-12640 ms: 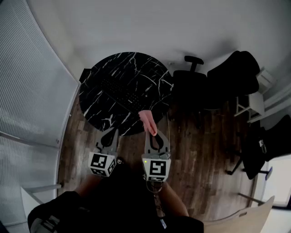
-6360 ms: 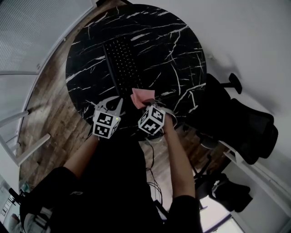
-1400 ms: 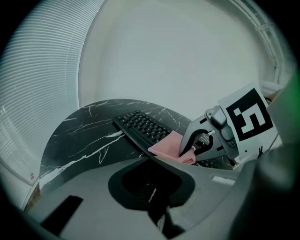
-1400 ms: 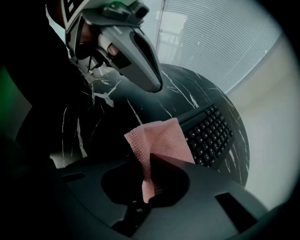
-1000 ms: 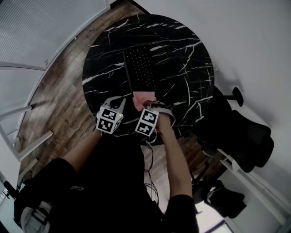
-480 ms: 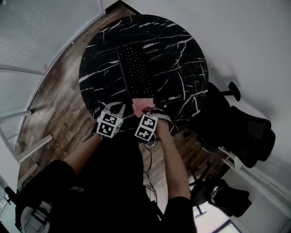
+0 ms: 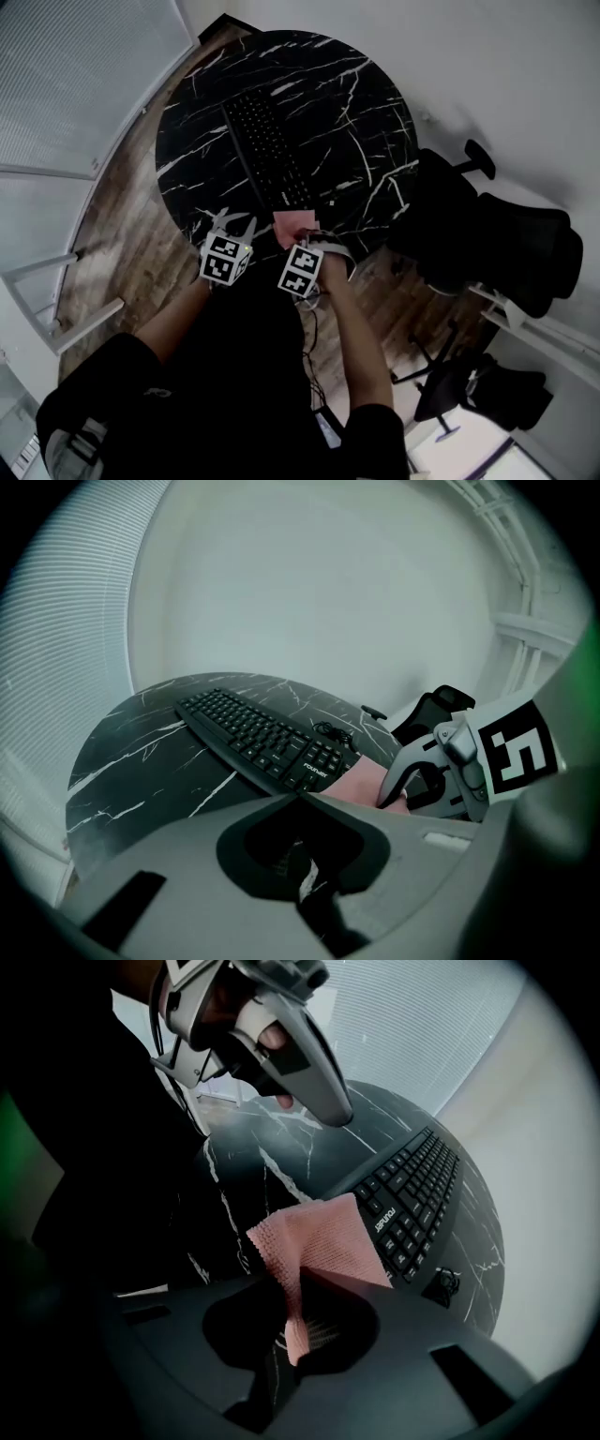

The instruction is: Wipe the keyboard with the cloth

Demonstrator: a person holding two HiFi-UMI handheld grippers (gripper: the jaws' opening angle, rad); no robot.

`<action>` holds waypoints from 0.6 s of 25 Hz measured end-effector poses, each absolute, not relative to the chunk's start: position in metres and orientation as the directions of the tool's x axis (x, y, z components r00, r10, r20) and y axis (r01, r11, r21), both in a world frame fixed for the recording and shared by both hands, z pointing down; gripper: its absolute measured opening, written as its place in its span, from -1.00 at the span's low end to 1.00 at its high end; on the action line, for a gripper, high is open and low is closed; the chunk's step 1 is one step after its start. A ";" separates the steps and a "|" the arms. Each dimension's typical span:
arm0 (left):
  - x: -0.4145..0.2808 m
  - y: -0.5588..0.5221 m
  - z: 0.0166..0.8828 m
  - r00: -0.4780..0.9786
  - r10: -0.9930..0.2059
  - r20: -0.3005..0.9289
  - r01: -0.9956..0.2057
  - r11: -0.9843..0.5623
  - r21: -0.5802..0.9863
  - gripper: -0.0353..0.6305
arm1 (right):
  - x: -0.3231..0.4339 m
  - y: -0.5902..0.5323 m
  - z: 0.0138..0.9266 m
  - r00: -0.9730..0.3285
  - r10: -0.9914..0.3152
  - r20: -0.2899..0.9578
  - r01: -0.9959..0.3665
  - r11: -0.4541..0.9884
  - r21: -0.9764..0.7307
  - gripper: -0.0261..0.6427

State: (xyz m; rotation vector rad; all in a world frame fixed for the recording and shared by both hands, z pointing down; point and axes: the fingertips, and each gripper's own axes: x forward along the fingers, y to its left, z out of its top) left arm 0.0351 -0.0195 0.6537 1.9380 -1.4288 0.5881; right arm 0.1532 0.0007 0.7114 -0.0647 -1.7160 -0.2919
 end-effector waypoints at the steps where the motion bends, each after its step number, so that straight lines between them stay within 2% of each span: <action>1: 0.036 -0.016 0.649 0.304 -0.660 0.686 -0.952 -0.198 0.231 -0.90 | 0.156 0.003 0.712 -0.171 -0.123 0.977 0.198 0.967 0.157 -0.90; 4: 0.032 -0.006 0.636 0.291 -0.669 0.684 -0.957 -0.204 0.207 -0.90 | 0.160 0.007 0.713 -0.207 -0.164 0.964 0.137 0.971 0.195 -0.90; 6: 0.022 -0.005 0.627 0.279 -0.680 0.678 -0.960 -0.205 0.190 -0.90 | 0.157 0.003 0.706 -0.264 -0.251 0.931 0.027 0.963 0.267 -0.90; 9: 0.011 -0.009 0.609 0.285 -0.702 0.653 -0.958 -0.218 0.184 -0.90 | 0.143 -0.001 0.678 -0.380 -0.413 0.828 -0.319 0.899 0.302 -0.90; 11: 0.013 -0.008 0.596 0.313 -0.707 0.634 -0.949 -0.260 0.178 -0.90 | 0.136 0.005 0.658 -0.422 -0.501 0.756 -0.572 0.794 0.207 -0.90; 13: 0.017 -0.010 0.584 0.347 -0.713 0.610 -0.935 -0.312 0.168 -0.90 | 0.136 0.010 0.643 -0.426 -0.572 0.701 -0.740 0.666 0.095 -0.90; 15: 0.016 -0.013 0.570 0.380 -0.719 0.582 -0.920 -0.358 0.159 -0.90 | 0.139 0.006 0.622 -0.393 -0.653 0.648 -0.839 0.543 0.039 -0.90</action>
